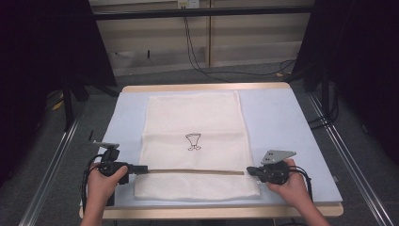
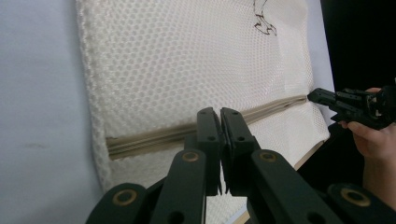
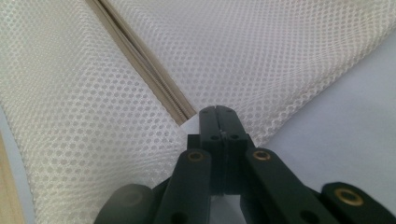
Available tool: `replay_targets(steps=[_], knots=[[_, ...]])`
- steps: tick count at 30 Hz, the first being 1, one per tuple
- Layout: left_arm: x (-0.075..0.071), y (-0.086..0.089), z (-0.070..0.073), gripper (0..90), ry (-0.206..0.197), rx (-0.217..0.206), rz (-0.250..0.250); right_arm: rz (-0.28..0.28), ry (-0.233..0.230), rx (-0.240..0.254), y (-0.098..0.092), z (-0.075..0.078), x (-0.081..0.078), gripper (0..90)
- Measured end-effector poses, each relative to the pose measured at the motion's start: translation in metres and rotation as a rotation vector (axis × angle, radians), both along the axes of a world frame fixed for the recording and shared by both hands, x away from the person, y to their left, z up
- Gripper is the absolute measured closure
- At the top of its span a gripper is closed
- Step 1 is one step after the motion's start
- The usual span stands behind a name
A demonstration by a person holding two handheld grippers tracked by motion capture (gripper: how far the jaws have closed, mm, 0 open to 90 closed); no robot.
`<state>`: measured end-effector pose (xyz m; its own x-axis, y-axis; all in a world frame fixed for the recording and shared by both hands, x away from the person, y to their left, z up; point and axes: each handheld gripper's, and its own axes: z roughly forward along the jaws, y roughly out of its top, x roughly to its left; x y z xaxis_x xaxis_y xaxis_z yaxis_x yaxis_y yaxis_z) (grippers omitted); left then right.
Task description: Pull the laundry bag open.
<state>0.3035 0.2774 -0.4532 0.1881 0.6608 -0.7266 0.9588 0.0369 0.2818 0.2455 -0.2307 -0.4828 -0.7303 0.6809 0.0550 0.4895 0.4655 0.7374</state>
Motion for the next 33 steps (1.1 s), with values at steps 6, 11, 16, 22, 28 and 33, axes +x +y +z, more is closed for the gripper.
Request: replay_targets(steps=[6,11,16,22,28,33], knots=[[0.000,0.012,-0.001,87.2,0.008,0.005,0.019,0.001,0.002,0.002,0.000,0.000,0.001,90.0],[-0.001,0.026,-0.002,87.2,0.010,0.031,0.036,0.003,0.000,-0.004,0.000,0.000,0.001,90.0],[-0.002,0.037,-0.006,87.1,0.026,0.039,0.050,0.015,0.006,0.000,-0.001,0.001,0.002,90.0],[-0.002,0.040,-0.007,87.0,0.023,0.069,0.041,0.015,0.005,0.002,-0.001,0.000,0.002,90.0],[-0.001,0.037,-0.001,86.3,0.003,0.102,0.024,0.009,0.009,0.005,-0.002,0.000,0.002,90.0],[-0.002,0.038,0.002,83.7,-0.009,0.131,0.036,0.003,0.025,0.019,-0.003,0.000,0.003,89.5]])
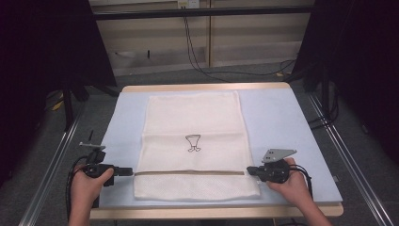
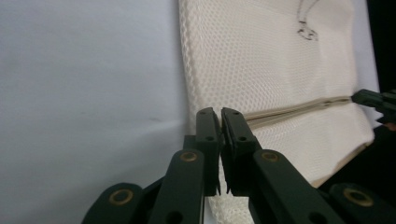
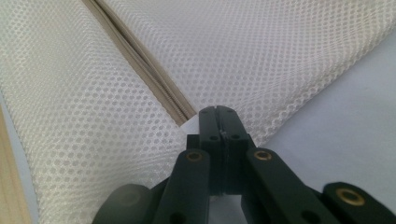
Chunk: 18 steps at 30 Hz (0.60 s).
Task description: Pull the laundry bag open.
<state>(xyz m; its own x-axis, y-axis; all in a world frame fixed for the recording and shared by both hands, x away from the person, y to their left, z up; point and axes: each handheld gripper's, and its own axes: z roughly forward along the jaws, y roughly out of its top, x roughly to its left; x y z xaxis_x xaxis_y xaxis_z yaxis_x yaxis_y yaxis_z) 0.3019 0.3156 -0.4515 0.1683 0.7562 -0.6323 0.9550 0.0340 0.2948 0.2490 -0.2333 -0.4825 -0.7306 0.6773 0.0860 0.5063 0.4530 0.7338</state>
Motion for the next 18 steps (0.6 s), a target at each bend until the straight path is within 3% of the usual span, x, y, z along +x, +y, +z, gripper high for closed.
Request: replay_targets(steps=[3,5,6,7,8,10,12,14,16,18], knots=[[0.000,0.002,0.002,76.1,-0.017,-0.002,0.012,-0.006,-0.002,0.006,0.000,0.000,0.000,86.7],[0.000,0.001,0.005,71.4,-0.054,0.008,0.034,-0.008,0.010,0.024,-0.002,0.001,0.000,80.2],[0.000,-0.001,0.008,68.7,-0.085,0.017,0.029,-0.019,0.027,0.044,-0.003,0.002,0.000,75.6],[-0.001,-0.003,0.011,64.5,-0.124,0.020,0.036,-0.052,0.038,0.081,-0.006,0.005,0.002,65.4],[-0.001,-0.005,0.013,58.0,-0.169,0.034,0.041,-0.103,0.014,0.083,-0.008,0.007,0.003,55.0],[-0.001,-0.008,0.017,47.8,-0.259,0.044,0.051,-0.171,-0.010,0.052,-0.016,0.011,0.006,45.8],[0.000,-0.011,0.020,36.1,-0.356,0.103,0.053,-0.243,-0.020,0.068,-0.024,0.012,0.010,31.9],[0.002,-0.013,0.019,27.6,-0.425,0.176,0.070,-0.305,-0.042,0.066,-0.031,0.013,0.012,26.0],[0.003,-0.011,0.016,21.0,-0.455,0.225,0.069,-0.335,-0.067,0.060,-0.036,0.013,0.011,22.4],[0.005,-0.010,0.012,20.1,-0.461,0.254,0.070,-0.347,-0.083,0.042,-0.038,0.013,0.012,20.2]])
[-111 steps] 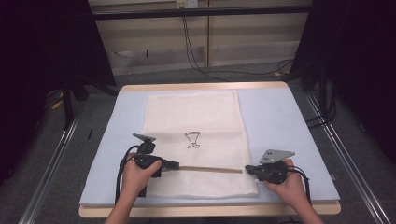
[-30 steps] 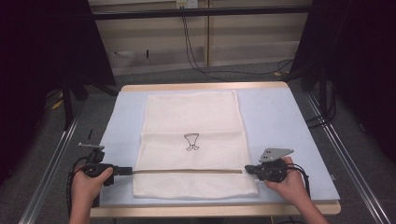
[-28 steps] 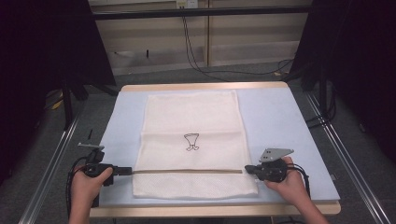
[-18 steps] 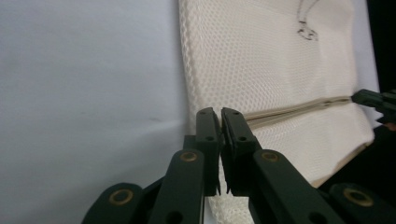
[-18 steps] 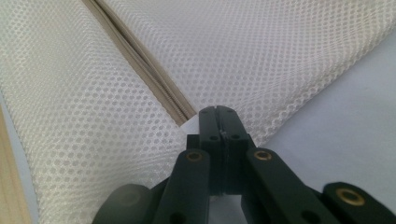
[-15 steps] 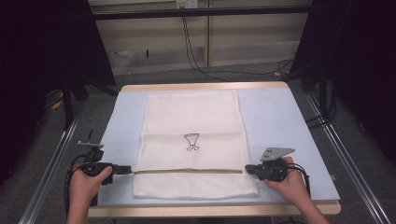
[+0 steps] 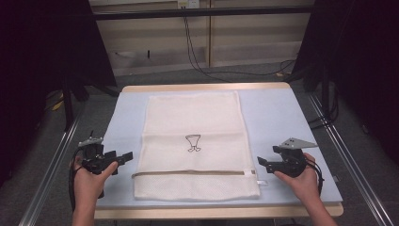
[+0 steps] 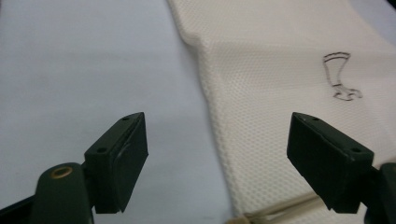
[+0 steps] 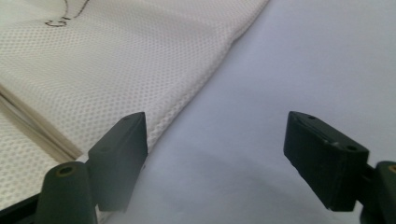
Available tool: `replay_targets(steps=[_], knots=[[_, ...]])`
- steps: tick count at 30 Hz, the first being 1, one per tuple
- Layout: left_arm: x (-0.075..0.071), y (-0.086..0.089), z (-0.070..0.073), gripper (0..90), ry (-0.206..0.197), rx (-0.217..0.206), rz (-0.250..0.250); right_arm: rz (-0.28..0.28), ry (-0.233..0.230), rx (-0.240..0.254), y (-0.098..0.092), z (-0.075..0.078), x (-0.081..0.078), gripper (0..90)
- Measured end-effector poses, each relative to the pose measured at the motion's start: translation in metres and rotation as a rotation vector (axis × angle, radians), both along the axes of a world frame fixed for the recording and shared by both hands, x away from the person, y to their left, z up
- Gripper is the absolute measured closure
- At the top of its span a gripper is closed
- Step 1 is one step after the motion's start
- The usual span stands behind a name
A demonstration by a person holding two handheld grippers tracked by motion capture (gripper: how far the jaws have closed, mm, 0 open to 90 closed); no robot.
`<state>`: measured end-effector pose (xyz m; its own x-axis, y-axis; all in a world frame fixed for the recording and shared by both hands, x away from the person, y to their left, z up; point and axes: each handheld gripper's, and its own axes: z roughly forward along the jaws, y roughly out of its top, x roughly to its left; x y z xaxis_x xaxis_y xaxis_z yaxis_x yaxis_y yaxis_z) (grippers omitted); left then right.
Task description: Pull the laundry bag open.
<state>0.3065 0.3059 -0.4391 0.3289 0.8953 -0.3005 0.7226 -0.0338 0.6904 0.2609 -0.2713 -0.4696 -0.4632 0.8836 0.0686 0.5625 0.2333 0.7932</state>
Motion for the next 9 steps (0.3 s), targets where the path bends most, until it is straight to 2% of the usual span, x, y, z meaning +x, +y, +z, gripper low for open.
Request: replay_targets(steps=[2,4,5,9], knots=[[0.0017,0.0016,-0.0023,19.9,0.002,-0.008,0.003,-0.006,-0.006,-0.014,-0.0010,-0.0007,0.0004,18.5],[0.0027,0.0022,-0.0037,19.0,-0.002,0.008,0.007,-0.014,-0.010,-0.039,-0.0018,-0.0020,0.0010,16.6],[0.0036,0.0016,-0.0051,19.0,-0.003,-0.005,0.012,-0.018,-0.011,-0.042,-0.0021,-0.0024,0.0011,16.3],[0.0063,0.0034,-0.0071,17.8,-0.007,0.017,0.010,-0.019,-0.008,-0.055,-0.0054,-0.0033,0.0029,16.2]])
